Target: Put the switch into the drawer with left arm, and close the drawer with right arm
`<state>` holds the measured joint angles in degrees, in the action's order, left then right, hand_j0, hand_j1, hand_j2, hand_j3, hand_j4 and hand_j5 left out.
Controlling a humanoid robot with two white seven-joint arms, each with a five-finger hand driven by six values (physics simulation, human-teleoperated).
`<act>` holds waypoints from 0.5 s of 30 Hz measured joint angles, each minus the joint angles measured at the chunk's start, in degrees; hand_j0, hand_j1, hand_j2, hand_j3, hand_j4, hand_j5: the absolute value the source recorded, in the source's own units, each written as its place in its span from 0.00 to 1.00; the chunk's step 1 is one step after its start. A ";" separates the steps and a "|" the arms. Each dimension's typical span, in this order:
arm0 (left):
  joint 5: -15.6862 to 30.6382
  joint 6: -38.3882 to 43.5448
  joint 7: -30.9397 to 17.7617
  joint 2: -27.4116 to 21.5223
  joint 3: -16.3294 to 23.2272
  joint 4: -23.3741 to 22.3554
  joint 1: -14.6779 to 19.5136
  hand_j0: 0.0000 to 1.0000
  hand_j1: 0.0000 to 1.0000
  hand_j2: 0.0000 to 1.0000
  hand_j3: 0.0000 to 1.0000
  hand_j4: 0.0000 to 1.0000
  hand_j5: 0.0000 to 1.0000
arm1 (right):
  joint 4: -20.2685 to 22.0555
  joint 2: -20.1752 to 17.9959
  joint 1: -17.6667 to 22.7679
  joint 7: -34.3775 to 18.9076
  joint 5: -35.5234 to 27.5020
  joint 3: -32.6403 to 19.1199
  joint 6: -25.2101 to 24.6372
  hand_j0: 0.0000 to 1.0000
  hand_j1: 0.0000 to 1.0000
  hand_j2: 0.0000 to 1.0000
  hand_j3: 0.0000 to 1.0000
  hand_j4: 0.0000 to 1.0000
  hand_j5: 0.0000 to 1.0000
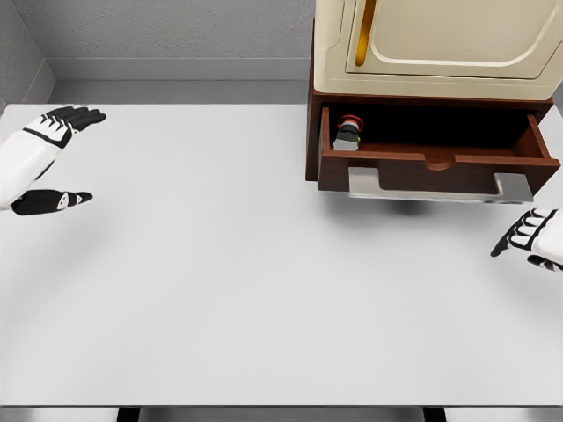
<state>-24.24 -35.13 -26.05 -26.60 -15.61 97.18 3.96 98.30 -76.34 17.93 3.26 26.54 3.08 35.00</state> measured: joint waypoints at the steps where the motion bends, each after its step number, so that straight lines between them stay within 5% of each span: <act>1: 0.00 0.00 0.00 0.00 -0.01 -0.02 0.00 1.00 1.00 1.00 1.00 1.00 1.00 | 0.01 0.04 0.00 0.00 -0.06 -0.02 0.00 0.63 0.63 0.63 0.63 0.63 0.63; 15: -0.10 -0.01 -0.44 0.26 0.23 0.46 0.18 1.00 1.00 1.00 1.00 1.00 1.00 | 0.23 2.92 -2.71 -1.41 4.25 -2.35 -0.02 0.65 0.65 0.65 0.65 0.65 0.65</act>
<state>-24.33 -35.14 -26.49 -26.34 -15.39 97.64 4.13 98.54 -73.42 15.22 1.85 30.79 0.73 34.97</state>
